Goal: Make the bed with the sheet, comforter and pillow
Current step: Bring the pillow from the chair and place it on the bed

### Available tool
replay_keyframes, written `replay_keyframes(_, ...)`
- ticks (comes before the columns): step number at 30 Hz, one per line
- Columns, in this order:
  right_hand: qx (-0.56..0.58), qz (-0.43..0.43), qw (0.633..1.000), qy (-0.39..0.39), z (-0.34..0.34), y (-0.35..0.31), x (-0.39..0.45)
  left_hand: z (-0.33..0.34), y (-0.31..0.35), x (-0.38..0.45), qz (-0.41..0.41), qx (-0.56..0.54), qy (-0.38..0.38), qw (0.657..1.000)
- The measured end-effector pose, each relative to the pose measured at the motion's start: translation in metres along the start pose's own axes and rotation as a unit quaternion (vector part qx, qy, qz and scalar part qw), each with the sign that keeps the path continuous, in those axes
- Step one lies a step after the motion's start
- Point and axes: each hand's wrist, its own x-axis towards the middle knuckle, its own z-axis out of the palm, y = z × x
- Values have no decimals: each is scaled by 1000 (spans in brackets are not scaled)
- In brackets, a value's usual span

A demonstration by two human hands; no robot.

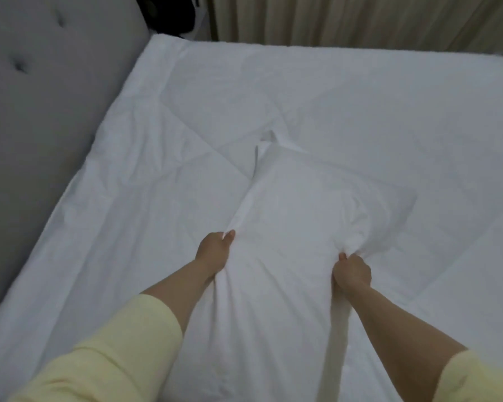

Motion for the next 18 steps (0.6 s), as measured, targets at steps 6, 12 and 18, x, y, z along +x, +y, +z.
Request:
replay_keyframes(6,26,-124,992,1,-4,-121,-61,-144,5,-19,19,-35,126,991)
replay_keyframes(12,53,-233,970,-47,57,-279,-153,-329,-48,-17,1,19,257,966)
replay_keyframes(18,10,-407,899,-164,132,-397,-245,-430,-113,8,-14,87,294,952)
